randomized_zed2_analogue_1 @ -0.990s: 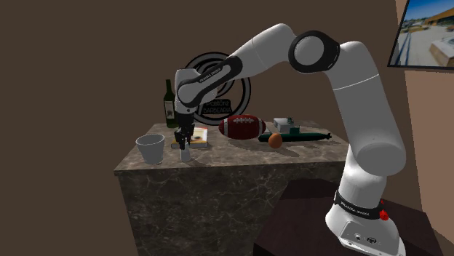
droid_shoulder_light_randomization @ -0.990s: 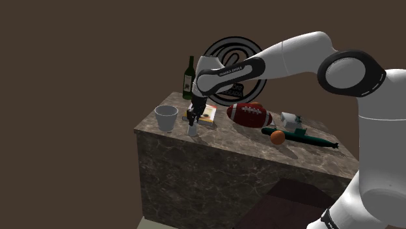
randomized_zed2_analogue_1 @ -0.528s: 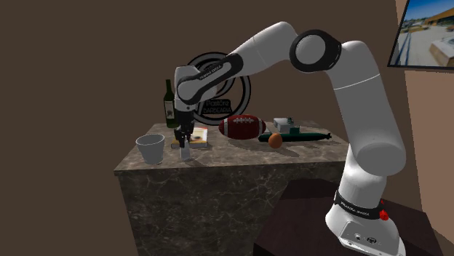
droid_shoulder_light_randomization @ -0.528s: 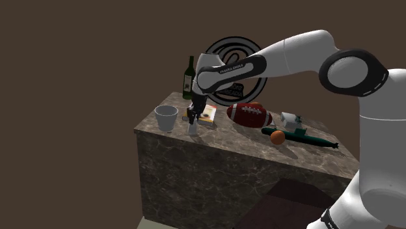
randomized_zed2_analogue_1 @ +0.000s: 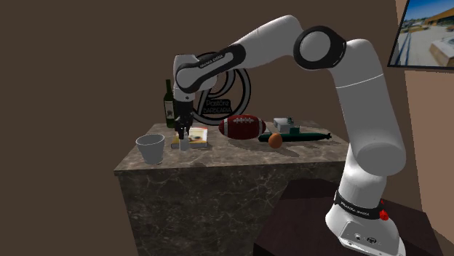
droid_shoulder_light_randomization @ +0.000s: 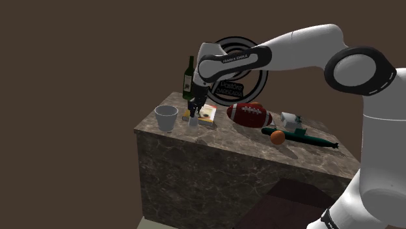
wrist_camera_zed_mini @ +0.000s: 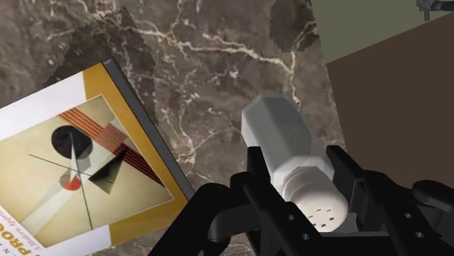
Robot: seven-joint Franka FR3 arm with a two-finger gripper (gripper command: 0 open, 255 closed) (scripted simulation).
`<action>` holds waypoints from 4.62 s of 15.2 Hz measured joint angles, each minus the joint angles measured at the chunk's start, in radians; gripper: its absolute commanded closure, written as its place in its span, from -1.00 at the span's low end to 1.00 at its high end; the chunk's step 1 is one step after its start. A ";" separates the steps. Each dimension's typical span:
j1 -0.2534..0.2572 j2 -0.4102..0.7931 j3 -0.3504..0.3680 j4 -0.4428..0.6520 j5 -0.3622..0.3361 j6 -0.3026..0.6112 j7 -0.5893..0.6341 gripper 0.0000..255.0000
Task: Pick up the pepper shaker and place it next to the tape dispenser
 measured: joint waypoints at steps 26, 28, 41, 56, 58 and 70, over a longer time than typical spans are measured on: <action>-0.013 -0.070 0.000 0.223 0.012 -0.294 -0.014 1.00; -0.040 -0.127 -0.008 0.143 0.024 -0.272 -0.047 1.00; -0.199 -0.417 -0.114 -0.233 0.084 -0.200 -0.323 1.00; -0.359 -0.571 -0.305 -0.404 0.077 -0.209 -0.670 1.00; -0.379 -0.563 -0.333 -0.383 0.075 -0.225 -0.717 1.00; -0.504 -0.505 -0.501 -0.313 0.077 -0.263 -1.009 1.00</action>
